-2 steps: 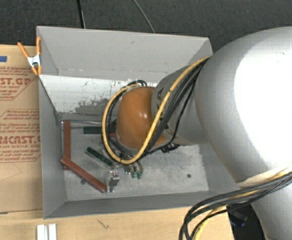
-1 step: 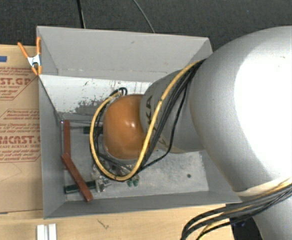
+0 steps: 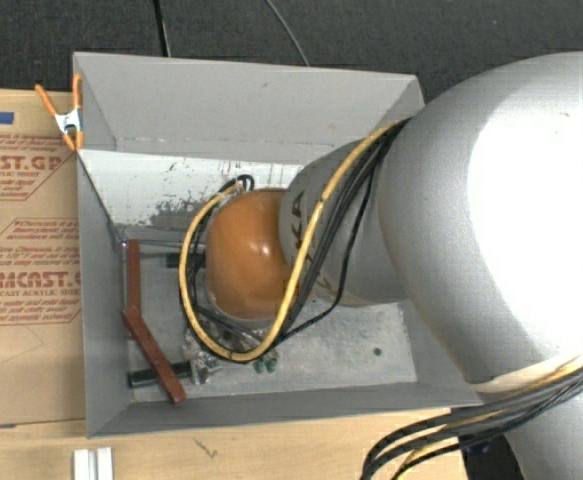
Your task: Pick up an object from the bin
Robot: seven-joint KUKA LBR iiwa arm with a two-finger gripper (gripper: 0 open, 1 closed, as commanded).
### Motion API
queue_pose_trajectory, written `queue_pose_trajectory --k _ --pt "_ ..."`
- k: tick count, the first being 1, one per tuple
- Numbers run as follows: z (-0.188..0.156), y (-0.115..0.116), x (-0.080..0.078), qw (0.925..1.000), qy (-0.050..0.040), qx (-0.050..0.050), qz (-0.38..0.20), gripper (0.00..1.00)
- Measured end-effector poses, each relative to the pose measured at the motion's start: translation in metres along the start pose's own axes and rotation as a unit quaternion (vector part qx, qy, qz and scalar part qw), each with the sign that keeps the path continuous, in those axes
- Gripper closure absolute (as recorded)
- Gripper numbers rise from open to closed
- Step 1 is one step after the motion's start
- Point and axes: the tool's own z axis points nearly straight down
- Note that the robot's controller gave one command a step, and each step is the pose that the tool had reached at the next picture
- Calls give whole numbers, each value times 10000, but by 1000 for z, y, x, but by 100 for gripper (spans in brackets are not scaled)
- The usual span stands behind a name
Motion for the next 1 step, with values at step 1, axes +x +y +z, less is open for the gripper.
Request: queue_pose_trajectory --k 1 --pt "-159 -11 -31 9998 -22 -4 -179 100"
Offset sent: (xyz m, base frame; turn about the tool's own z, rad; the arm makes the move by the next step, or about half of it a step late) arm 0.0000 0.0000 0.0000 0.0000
